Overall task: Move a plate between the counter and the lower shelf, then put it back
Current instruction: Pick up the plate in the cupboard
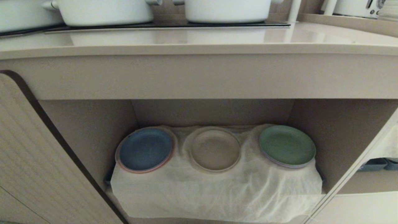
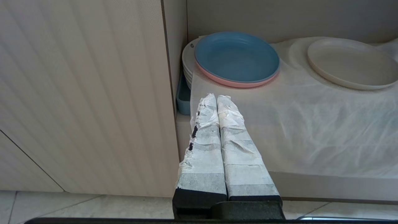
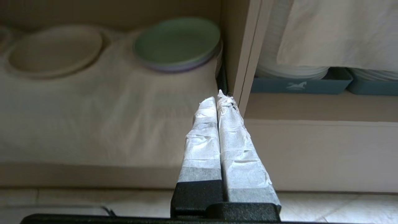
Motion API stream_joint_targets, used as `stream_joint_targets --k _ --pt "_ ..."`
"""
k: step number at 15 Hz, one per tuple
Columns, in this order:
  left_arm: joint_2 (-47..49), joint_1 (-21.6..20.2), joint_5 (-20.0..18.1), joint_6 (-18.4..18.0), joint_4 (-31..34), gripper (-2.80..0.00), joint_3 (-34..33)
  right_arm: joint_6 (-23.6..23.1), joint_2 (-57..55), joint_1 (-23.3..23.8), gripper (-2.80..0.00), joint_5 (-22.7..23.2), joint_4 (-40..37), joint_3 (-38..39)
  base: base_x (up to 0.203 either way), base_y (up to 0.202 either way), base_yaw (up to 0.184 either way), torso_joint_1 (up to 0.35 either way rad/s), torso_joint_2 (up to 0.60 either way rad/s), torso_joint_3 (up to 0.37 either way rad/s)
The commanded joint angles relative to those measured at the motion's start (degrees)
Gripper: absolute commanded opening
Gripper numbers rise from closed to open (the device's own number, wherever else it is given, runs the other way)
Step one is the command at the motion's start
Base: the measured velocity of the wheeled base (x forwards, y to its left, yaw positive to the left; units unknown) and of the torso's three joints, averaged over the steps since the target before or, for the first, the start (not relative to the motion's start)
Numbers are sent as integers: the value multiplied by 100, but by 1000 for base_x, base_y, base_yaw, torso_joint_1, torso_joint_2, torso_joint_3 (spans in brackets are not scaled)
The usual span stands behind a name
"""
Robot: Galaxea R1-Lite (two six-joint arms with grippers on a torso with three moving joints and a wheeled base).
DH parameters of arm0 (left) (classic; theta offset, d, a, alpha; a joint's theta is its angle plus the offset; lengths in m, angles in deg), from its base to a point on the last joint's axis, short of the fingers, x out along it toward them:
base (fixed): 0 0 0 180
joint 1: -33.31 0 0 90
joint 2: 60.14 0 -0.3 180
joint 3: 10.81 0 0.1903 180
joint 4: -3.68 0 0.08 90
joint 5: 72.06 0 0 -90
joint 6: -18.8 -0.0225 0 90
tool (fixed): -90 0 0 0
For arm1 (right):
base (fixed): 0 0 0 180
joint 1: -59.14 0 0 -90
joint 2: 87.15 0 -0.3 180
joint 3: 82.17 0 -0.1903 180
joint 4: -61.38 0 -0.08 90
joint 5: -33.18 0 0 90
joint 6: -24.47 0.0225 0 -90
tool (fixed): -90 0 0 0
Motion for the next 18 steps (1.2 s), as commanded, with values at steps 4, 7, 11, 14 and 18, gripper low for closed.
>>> stream_joint_targets --k 4,7,11,14,18 --pt "-2 0 2 -3 0 -280 0 1 226 2 -280 -5 -2 0 0 0 0 0 0 0" --pt "-2 0 2 3 0 -280 0 32 226 2 -280 4 2 0 0 0 0 0 0 0" --pt "-2 0 2 3 0 -280 0 3 226 2 -280 20 1 0 0 0 0 0 0 0" --pt "-2 0 2 3 -2 -280 0 22 226 2 -280 13 10 0 0 0 0 0 0 0" --pt "-2 0 2 3 0 -280 0 41 226 2 -280 -5 10 0 0 0 0 0 0 0"
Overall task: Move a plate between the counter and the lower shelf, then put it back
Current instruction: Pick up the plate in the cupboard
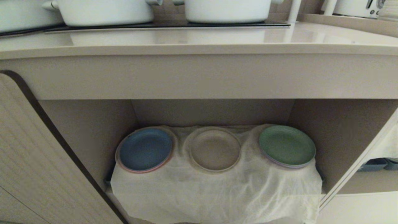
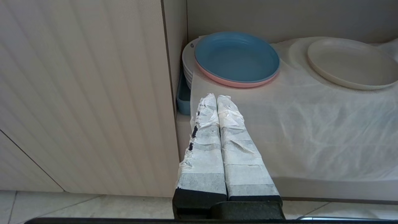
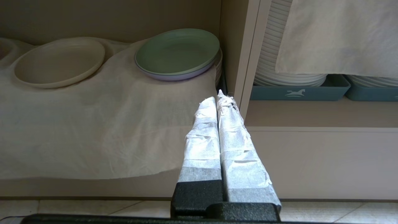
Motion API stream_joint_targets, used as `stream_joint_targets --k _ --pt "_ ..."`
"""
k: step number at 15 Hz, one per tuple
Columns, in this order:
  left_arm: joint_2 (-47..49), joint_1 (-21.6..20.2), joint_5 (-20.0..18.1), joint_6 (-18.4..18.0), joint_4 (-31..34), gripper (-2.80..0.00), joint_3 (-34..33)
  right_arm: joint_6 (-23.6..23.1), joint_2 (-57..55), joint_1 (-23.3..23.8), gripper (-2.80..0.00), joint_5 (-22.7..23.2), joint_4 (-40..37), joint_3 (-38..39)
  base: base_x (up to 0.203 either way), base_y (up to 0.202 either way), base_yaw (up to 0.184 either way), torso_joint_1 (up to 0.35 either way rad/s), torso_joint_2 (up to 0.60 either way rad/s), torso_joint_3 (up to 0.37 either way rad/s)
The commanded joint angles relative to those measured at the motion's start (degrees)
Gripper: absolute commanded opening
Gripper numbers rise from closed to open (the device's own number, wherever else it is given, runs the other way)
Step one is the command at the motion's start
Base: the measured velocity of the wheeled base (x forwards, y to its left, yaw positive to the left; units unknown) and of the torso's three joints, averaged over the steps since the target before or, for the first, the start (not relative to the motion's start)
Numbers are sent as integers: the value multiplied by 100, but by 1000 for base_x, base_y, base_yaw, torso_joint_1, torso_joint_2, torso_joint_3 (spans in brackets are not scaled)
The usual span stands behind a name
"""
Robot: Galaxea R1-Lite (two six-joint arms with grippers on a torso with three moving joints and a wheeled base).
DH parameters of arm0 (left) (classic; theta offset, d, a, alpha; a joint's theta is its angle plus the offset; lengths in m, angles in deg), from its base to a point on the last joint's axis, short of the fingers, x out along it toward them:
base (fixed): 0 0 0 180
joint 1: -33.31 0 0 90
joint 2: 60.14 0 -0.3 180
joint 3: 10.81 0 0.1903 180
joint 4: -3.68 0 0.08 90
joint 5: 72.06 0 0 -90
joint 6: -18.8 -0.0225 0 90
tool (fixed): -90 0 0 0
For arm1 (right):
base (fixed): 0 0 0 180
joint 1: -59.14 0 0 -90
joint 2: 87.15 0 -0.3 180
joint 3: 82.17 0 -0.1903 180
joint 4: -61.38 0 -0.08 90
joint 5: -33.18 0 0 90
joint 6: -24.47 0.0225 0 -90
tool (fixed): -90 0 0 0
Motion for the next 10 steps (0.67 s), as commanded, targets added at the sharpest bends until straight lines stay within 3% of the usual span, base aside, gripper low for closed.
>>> stream_joint_targets --k 1,10 --pt "-2 0 3 5 0 -280 0 2 -11 0 -280 -5 2 0 0 0 0 0 0 0" --pt "-2 0 3 5 0 -280 0 -77 -11 0 -280 4 -9 -9 0 0 0 0 0 0"
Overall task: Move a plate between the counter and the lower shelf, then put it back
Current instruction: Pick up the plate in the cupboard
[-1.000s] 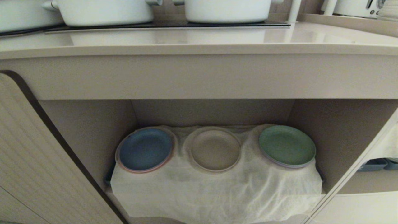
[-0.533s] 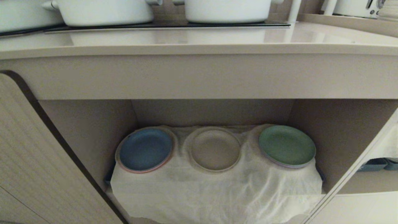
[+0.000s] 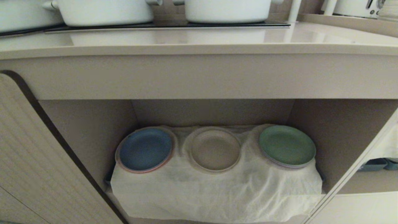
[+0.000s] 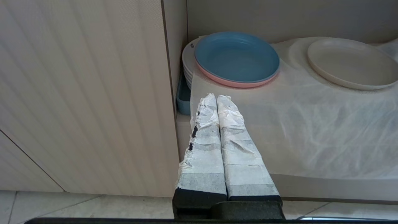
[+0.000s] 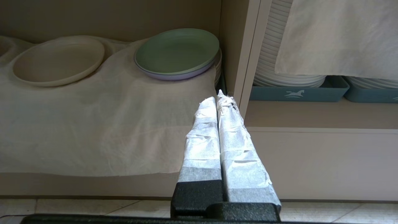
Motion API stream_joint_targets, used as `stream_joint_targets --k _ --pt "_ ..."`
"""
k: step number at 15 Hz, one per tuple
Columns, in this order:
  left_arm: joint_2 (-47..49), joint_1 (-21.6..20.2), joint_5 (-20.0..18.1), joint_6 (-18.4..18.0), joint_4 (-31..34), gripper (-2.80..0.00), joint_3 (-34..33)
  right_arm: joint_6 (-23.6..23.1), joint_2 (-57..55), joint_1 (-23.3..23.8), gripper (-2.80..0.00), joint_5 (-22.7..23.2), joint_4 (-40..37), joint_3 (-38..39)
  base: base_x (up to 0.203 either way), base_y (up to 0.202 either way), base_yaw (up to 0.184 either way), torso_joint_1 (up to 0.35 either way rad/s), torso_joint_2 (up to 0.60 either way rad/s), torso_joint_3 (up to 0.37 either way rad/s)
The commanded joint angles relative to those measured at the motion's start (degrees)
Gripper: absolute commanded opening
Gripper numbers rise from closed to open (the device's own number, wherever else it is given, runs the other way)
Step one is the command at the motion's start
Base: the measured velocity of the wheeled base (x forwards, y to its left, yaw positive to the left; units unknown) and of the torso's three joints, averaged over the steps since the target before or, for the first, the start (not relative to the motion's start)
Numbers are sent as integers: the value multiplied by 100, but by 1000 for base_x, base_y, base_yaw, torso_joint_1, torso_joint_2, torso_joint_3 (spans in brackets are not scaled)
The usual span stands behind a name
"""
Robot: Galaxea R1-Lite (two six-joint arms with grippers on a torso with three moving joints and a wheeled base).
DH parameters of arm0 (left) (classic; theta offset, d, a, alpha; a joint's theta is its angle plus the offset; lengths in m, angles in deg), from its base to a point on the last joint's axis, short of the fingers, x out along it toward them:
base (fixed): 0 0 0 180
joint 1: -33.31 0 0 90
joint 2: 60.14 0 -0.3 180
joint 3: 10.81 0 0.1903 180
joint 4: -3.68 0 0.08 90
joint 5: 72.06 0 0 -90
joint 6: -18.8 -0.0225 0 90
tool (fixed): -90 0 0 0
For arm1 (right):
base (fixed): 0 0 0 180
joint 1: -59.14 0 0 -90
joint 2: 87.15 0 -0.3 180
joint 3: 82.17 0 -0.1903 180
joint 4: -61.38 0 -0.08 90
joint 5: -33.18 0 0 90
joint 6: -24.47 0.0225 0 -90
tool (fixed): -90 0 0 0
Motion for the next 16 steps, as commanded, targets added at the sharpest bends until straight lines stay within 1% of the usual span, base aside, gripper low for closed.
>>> stream_joint_targets --k 1,2,4,5,7,9,11,16 --pt "-2 0 2 2 0 -280 0 -6 -11 0 -280 24 21 6 0 0 0 0 0 0" --pt "-2 0 2 2 0 -280 0 -27 -11 0 -280 150 75 -6 0 0 0 0 0 0" --pt "-2 0 2 2 0 -280 0 -156 -11 0 -280 229 243 -25 0 0 0 0 0 0" --pt "-2 0 2 2 0 -280 0 -167 -30 0 -280 357 427 -42 0 0 0 0 0 0" --pt "-2 0 2 2 -5 -280 0 -189 -242 0 -280 675 680 -194 0 0 0 0 0 0" --pt "-2 0 2 2 0 -280 0 -252 -441 -1 -280 1066 718 -359 0 0 0 0 0 0" --pt "-2 0 2 2 0 -280 0 -268 -573 -3 -280 1793 692 -509 0 0 0 0 0 0" --pt "-2 0 2 2 0 -280 0 -441 -1272 -43 -280 4110 659 -663 0 0 0 0 0 0"
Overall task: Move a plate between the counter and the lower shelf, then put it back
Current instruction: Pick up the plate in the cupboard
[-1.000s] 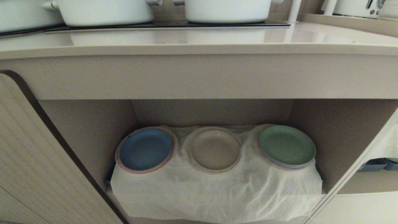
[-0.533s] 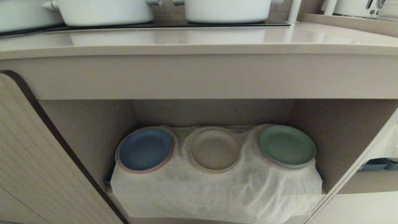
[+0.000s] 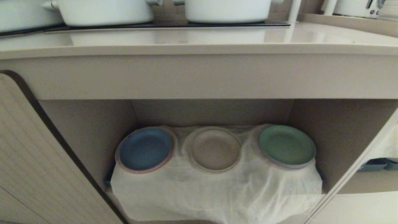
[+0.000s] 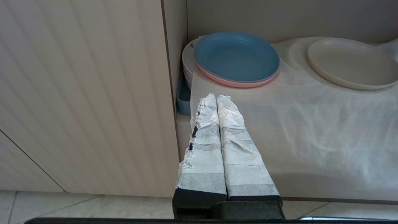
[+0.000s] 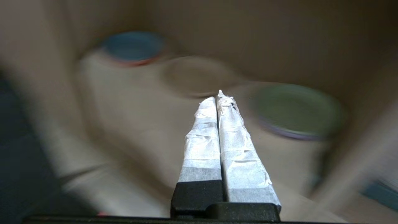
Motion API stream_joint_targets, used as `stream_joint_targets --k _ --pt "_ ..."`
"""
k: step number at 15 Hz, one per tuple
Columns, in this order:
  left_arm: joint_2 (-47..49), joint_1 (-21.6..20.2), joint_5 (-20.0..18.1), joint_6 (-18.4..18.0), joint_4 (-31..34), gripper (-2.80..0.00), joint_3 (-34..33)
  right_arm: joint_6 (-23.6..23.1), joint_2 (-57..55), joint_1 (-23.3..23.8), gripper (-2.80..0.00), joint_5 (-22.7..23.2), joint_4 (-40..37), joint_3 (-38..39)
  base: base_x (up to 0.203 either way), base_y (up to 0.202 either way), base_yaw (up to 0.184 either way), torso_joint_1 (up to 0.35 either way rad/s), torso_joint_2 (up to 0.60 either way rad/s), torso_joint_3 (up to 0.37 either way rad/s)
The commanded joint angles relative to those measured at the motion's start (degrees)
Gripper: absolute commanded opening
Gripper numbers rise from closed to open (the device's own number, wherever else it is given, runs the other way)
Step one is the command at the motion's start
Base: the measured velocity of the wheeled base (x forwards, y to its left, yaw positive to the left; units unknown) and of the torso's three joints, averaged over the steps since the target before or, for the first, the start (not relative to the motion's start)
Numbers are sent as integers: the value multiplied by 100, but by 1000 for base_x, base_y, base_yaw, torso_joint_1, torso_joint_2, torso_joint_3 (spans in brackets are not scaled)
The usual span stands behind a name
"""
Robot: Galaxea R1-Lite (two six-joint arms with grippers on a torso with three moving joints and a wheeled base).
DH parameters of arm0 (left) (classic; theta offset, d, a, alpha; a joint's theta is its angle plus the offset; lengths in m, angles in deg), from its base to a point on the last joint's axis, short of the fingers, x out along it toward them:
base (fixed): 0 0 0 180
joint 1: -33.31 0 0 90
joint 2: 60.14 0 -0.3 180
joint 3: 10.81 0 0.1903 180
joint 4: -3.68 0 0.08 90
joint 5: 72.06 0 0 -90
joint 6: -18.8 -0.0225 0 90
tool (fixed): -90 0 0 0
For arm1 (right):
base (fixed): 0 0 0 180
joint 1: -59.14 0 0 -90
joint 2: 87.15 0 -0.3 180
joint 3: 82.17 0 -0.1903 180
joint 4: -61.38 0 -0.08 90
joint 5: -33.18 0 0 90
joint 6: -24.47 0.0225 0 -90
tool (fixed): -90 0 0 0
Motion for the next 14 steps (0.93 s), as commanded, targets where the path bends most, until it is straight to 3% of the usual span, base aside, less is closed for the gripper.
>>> stream_joint_targets --k 1,4,6,11,14 --pt "-2 0 4 3 0 -280 0 -33 -540 -19 -280 941 6 -16 0 0 0 0 0 0" --pt "-2 0 4 3 0 -280 0 -94 -1406 -63 -280 1651 12 -17 0 0 0 0 0 0" --pt "-2 0 4 3 0 -280 0 -255 -2142 -310 -280 1794 3 -28 0 0 0 0 0 0" --pt "-2 0 4 3 0 -280 0 -560 -4073 -1278 -280 1630 43 -245 0 0 0 0 0 0" --pt "-2 0 4 3 0 -280 0 -1002 -5280 -1478 -280 1314 110 -473 0 0 0 0 0 0"
